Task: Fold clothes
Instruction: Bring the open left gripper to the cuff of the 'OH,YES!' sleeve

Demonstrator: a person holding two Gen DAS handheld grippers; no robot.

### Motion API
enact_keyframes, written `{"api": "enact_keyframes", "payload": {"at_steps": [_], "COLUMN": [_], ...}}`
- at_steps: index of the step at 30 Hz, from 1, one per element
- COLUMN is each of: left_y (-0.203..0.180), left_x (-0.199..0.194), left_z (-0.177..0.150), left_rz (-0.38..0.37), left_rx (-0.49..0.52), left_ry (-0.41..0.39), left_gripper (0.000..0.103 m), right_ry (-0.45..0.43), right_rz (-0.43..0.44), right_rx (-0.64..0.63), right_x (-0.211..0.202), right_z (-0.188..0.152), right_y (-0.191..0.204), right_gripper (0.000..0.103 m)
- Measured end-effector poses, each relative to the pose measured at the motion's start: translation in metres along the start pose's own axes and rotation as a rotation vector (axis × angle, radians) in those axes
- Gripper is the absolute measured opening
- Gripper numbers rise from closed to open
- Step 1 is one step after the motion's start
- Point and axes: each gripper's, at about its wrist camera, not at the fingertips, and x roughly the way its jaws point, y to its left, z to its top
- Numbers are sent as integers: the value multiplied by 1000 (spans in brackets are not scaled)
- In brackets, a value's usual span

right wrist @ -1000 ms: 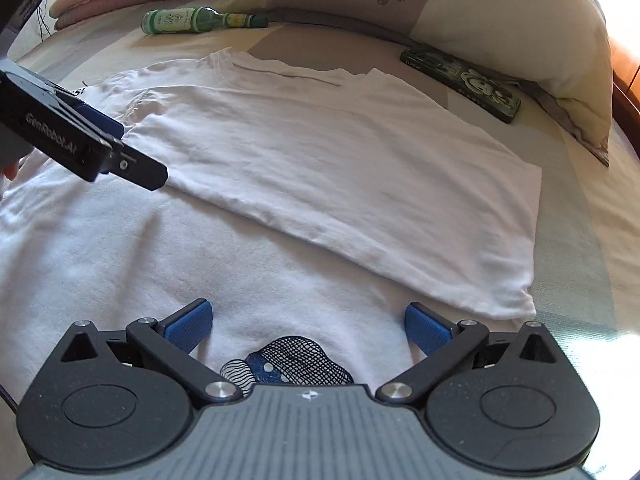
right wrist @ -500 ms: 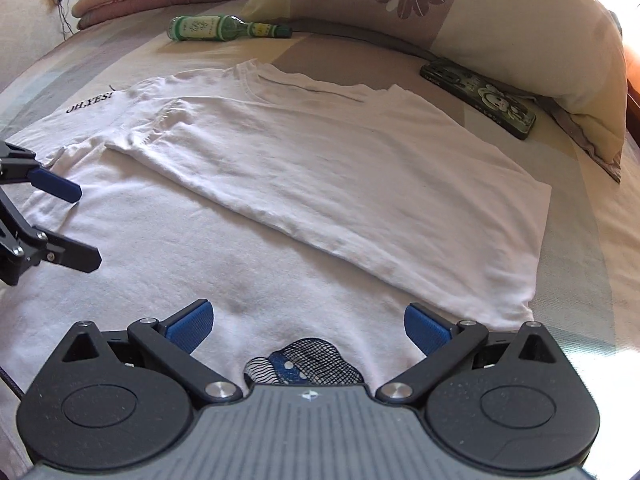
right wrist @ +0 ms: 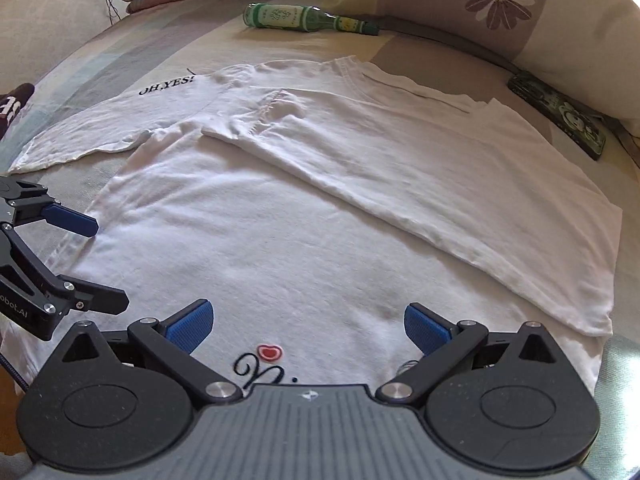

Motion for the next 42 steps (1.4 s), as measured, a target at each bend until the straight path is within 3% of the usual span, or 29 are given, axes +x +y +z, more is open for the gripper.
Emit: {"api": "enact_keyframes", "payload": {"at_steps": [14,19,24,33,42], "left_y": [123,164,204,250,270], "left_x": [-39,-50,-61,-67,-66], "left_z": [-27,-42,-59,-80,-78], "left_rz": [238,286,286,298,275], "left_rx": [-327,-439,-546,-618,-577], "left_ry": [-198,-241,-266,-275,-318], "left_gripper": [101,101,101,101,102], "right_ry": [-20,-26,-28,-32,-54], "right_rz": [77,116,163,217,223], "right_rx": [-99,-144,-181,-239,-283], "right_x": [14,24,36,61,75], "right_z": [45,66,87,115,134], "right_y": [67,101,136,183,205], "right_gripper": [103,103,103,103,103]}}
